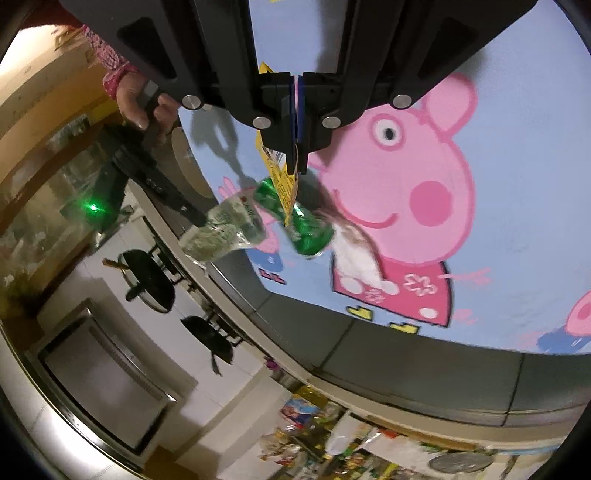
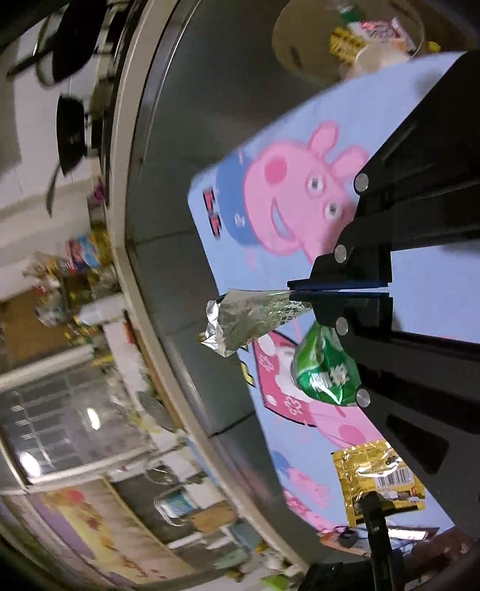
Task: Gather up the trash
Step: 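Carry packet with left tool while right tool carries foil wrapper to bin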
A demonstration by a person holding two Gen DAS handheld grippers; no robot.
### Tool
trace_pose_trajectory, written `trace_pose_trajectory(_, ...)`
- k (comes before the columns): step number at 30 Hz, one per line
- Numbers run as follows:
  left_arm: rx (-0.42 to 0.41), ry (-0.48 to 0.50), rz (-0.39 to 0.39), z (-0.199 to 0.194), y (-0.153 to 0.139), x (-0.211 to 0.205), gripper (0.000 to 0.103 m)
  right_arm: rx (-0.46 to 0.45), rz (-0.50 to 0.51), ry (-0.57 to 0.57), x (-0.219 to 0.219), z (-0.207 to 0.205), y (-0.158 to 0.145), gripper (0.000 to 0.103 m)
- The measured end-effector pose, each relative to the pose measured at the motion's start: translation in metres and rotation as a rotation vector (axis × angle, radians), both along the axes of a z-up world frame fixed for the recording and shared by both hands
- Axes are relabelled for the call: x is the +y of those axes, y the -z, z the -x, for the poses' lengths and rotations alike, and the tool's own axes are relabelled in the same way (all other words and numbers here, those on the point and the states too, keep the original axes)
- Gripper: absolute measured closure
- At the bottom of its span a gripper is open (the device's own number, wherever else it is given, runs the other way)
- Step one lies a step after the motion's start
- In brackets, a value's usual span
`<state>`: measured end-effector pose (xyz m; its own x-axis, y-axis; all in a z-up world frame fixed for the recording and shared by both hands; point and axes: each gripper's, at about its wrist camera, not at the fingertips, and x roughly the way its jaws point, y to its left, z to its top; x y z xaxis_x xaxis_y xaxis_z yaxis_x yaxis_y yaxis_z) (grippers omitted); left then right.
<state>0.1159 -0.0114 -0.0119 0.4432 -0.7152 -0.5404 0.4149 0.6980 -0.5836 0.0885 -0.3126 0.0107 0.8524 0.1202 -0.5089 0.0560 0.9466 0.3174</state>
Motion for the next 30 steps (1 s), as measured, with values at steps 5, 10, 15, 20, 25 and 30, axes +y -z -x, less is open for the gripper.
trace_pose_trajectory(5, -0.023, 0.069, -0.022, 0.012, -0.010, -0.031, 0.102, -0.034, -0.093, 0.051, -0.037, 0.056, -0.005, 0.102)
trace_pose_trajectory(10, -0.018, 0.145, -0.058, 0.023, -0.008, -0.069, 0.102, -0.051, -0.123, 0.093, -0.056, 0.106, 0.004, 0.102)
trace_pose_trajectory(15, -0.017, 0.241, -0.105, 0.031, -0.008, -0.124, 0.102, -0.039, -0.120, 0.155, -0.080, 0.133, 0.021, 0.102)
trace_pose_trajectory(20, -0.057, 0.350, -0.139, 0.030, -0.023, -0.196, 0.102, -0.092, -0.084, 0.274, -0.122, 0.156, 0.018, 0.102)
trace_pose_trajectory(25, -0.138, 0.441, -0.167, 0.025, -0.040, -0.300, 0.102, -0.099, -0.054, 0.410, -0.178, 0.173, 0.027, 0.102)
trace_pose_trajectory(30, -0.154, 0.494, -0.220, 0.006, -0.024, -0.381, 0.102, -0.069, -0.083, 0.450, -0.213, 0.172, 0.050, 0.102)
